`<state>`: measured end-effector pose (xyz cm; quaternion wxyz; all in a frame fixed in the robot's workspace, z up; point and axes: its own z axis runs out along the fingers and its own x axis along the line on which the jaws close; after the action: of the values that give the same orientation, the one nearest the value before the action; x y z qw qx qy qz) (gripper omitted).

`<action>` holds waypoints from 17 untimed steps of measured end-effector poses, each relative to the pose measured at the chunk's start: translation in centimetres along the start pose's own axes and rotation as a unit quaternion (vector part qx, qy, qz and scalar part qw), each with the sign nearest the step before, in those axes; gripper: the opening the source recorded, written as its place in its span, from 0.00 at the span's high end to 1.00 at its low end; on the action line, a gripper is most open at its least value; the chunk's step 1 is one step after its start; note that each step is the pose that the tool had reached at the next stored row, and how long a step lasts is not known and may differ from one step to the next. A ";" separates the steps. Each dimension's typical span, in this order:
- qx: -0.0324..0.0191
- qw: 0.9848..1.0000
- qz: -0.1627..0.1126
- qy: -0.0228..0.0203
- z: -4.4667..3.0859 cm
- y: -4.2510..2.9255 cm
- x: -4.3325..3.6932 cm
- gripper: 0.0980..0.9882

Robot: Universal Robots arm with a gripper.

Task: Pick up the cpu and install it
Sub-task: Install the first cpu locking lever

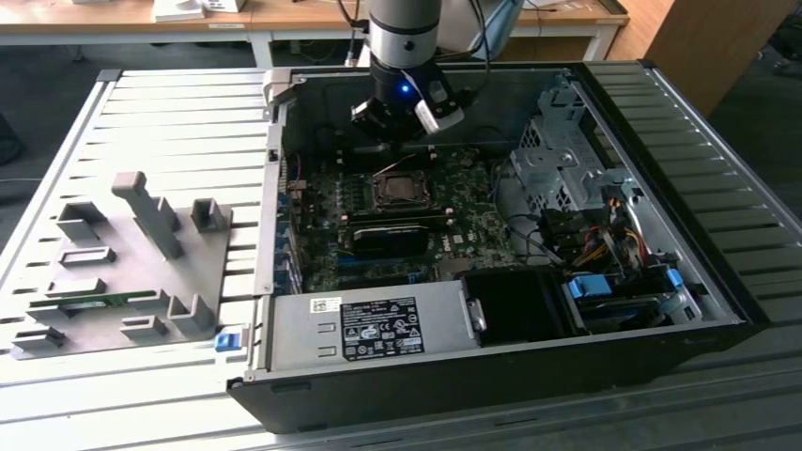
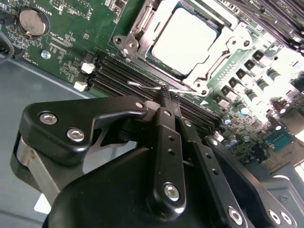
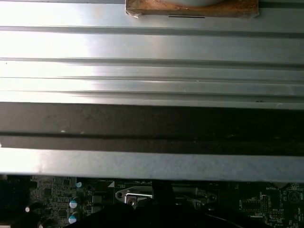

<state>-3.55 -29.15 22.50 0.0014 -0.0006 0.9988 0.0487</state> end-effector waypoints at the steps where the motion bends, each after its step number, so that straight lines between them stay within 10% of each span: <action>1: 0.000 1.000 0.000 0.000 0.04 0.00 -0.08 0.99; 17: 0.000 1.000 0.000 0.000 0.86 0.02 -1.45 0.99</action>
<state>-2.10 -29.05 21.66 0.0013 -0.0006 0.9988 0.0487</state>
